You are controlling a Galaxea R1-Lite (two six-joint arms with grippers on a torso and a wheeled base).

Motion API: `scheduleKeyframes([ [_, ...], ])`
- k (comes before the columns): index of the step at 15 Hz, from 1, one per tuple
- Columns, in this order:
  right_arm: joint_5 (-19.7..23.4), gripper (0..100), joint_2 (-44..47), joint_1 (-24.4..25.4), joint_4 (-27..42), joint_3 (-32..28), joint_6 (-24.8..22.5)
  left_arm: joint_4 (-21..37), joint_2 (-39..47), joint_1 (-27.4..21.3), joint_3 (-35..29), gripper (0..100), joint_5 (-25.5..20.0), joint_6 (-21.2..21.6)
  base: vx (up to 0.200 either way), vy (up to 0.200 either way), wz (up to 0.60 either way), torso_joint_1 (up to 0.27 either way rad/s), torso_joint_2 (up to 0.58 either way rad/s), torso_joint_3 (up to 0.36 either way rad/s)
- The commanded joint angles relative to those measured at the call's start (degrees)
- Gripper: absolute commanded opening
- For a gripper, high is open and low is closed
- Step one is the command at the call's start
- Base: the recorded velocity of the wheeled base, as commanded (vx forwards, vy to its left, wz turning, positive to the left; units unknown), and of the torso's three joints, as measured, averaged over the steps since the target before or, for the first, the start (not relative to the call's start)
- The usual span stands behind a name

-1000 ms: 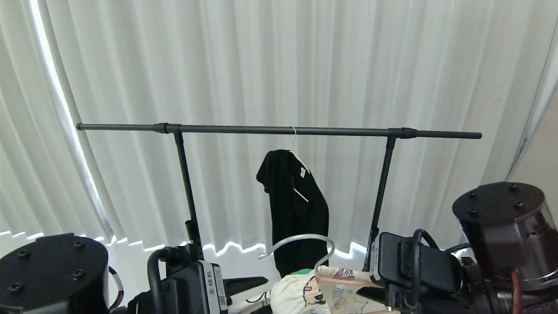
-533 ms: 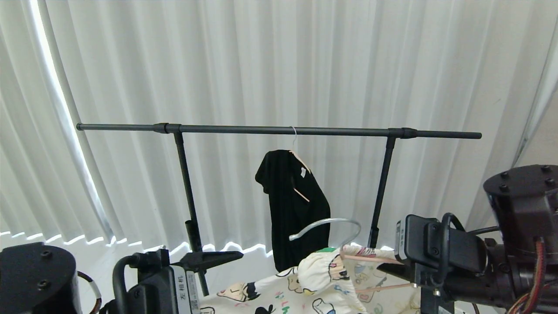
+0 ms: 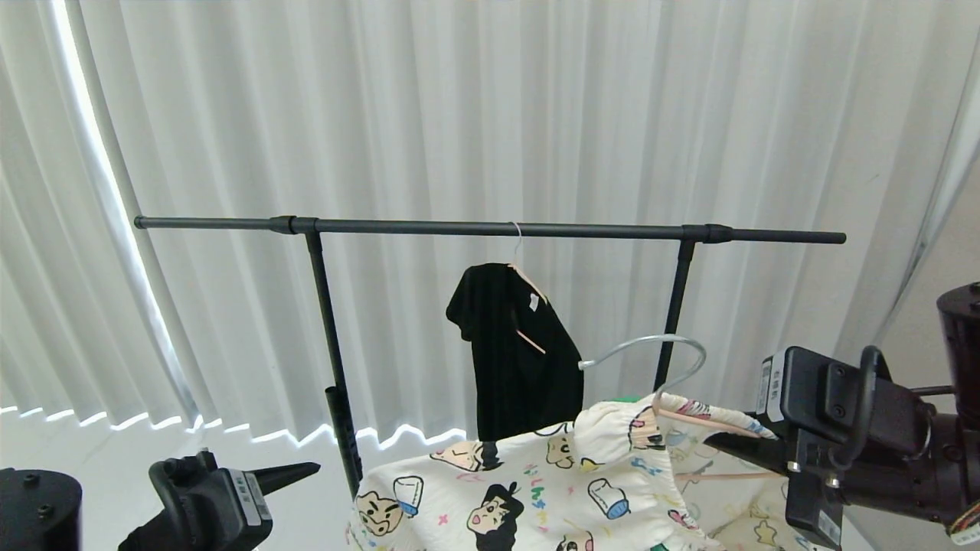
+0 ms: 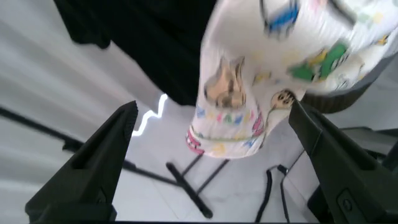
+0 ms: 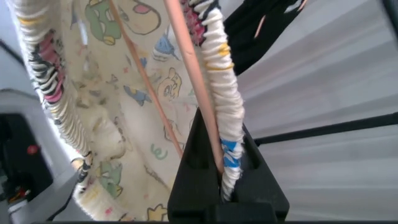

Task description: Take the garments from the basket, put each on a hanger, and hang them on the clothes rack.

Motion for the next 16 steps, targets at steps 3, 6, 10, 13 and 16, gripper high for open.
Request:
scheduleKeyframes([
  [3, 0.20, 0, -0.78, 0.24, -0.31, -0.10, -2.14, -0.10, 4.99, 1.87, -0.74, 100, -0.01, -0.19, 0.000, 0.000, 0.00, 0.000, 0.00, 0.000],
  [6, 0.20, 0, -1.22, 0.24, -0.31, 0.08, -2.41, -0.10, 6.22, 2.93, -1.18, 0, -0.01, -0.28, 0.000, 0.000, 0.00, 0.000, 0.00, 0.000],
  [10, 0.11, 0, -1.22, 0.24, -0.31, 0.08, -2.41, -0.10, 6.22, 2.93, -1.18, 0, -0.01, -0.98, 0.000, 0.000, 0.00, 0.000, 0.00, 0.000],
  [13, -0.07, 0, -1.48, 0.15, -0.39, 0.08, -2.06, -0.10, 7.89, 5.92, -1.00, 0, -0.01, -0.98, 0.000, 0.000, 0.00, 0.000, 0.00, 0.000],
  [16, -0.24, 0, -2.45, -0.11, -0.39, 0.08, -1.27, -0.10, 10.53, 13.47, -0.91, 0, 0.07, -0.89, 0.000, 0.000, 0.00, 0.000, 0.00, 0.000],
])
